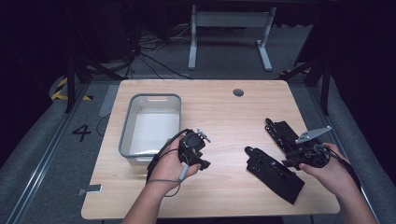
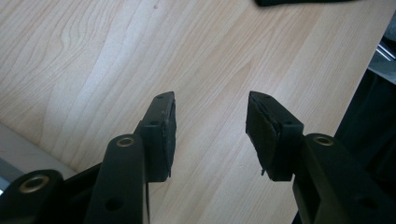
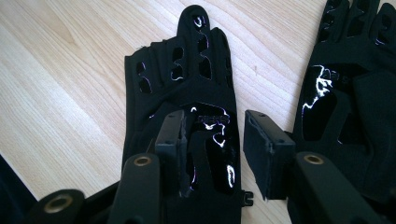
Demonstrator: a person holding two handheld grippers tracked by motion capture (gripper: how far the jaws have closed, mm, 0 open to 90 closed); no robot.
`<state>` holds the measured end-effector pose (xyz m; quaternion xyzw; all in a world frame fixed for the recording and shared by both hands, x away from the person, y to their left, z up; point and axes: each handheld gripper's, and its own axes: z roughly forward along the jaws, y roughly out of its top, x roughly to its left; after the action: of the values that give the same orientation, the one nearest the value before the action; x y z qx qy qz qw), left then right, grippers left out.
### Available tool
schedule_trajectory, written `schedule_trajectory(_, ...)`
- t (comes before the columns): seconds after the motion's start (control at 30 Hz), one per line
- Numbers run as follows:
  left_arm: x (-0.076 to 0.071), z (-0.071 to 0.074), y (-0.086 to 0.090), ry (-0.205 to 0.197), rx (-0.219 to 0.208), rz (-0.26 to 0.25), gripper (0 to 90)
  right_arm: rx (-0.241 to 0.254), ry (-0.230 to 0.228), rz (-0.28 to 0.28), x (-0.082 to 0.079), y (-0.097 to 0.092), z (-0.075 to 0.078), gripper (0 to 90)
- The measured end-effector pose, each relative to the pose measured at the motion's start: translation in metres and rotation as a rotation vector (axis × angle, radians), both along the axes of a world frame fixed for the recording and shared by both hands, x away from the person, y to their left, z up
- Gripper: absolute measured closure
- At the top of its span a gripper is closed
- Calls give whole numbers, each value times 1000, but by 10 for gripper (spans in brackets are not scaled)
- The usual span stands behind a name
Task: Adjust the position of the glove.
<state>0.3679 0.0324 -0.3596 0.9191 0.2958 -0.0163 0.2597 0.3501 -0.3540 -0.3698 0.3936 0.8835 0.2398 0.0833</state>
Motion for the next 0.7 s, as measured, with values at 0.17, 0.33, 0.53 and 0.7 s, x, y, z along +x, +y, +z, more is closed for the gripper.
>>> schedule_trajectory(0.17,0,2,3,-1,-2,6,532,1,17,10,0,1,-2,566)
schedule_trajectory(0.33,0,3,4,0,-6,12,521,-41,97,48,1,10,-13,539)
schedule_trajectory(0.53,1,3,3,-8,-11,8,484,-58,105,63,2,20,-21,507)
schedule_trajectory(0.7,2,1,2,0,-9,19,443,-79,135,85,4,29,-35,476)
